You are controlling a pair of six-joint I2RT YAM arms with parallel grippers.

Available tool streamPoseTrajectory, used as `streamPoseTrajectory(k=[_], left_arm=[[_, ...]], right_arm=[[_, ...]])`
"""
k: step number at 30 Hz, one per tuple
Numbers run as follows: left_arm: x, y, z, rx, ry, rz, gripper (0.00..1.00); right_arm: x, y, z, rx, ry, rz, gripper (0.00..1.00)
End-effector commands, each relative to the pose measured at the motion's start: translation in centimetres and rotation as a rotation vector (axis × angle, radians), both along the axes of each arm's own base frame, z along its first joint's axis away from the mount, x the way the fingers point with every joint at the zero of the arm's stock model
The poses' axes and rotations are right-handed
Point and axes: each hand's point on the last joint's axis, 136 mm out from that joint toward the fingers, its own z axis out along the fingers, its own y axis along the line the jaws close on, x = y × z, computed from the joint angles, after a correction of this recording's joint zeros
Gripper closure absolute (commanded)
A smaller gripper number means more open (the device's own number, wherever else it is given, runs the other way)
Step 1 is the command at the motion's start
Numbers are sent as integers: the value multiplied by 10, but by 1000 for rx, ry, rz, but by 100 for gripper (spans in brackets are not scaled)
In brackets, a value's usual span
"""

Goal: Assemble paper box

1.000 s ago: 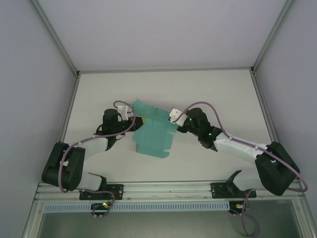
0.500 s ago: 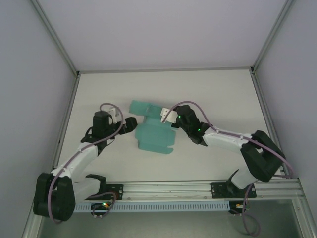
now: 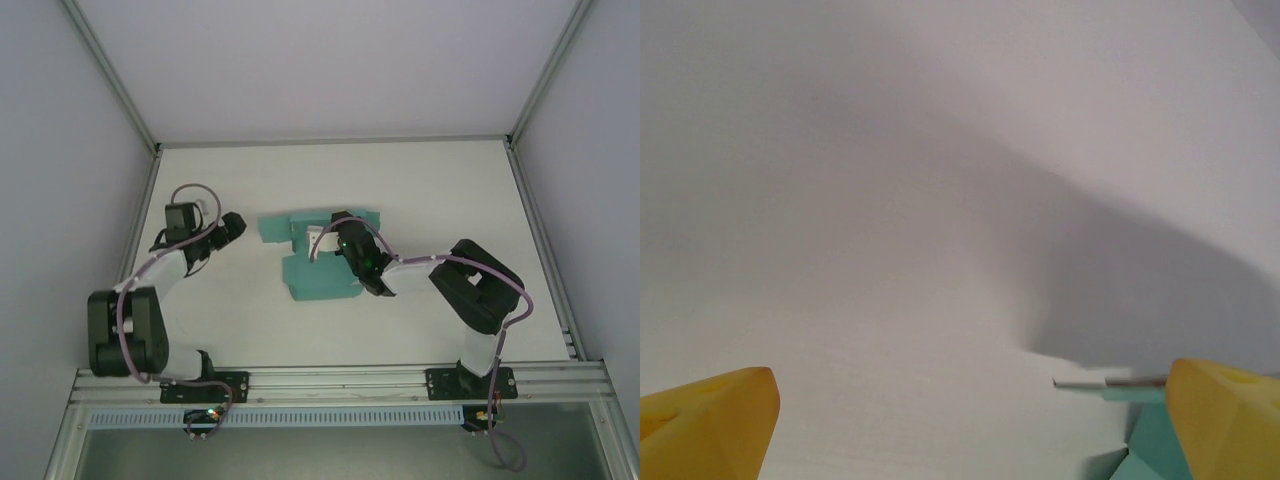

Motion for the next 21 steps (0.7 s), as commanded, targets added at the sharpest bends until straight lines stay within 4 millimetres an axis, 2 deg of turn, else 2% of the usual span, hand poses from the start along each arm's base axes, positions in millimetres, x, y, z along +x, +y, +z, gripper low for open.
streamPoseTrajectory(k=[1,6,10,12,15,21], left_arm=[[27,-11,6,-3,-48,-61,0],[41,-50,-9,-36,-54,-200,2],[41,-76,-2,-41,-112,-290,12],[35,-87,4,-66,-140,-330,22],[19,-101,6,-62,-168,-390,30],[-12,-119,-5,-40,-176,-472,38]], right_arm=[[0,1,20,40,-87,-10,100],[-3,-2,10,27,-51,-17,100],[-4,-2,9,45,-30,-22,100],[-4,-2,8,53,-18,-29,100],[-3,-3,5,49,-7,-39,100],[-2,-6,5,45,-10,-55,100]])
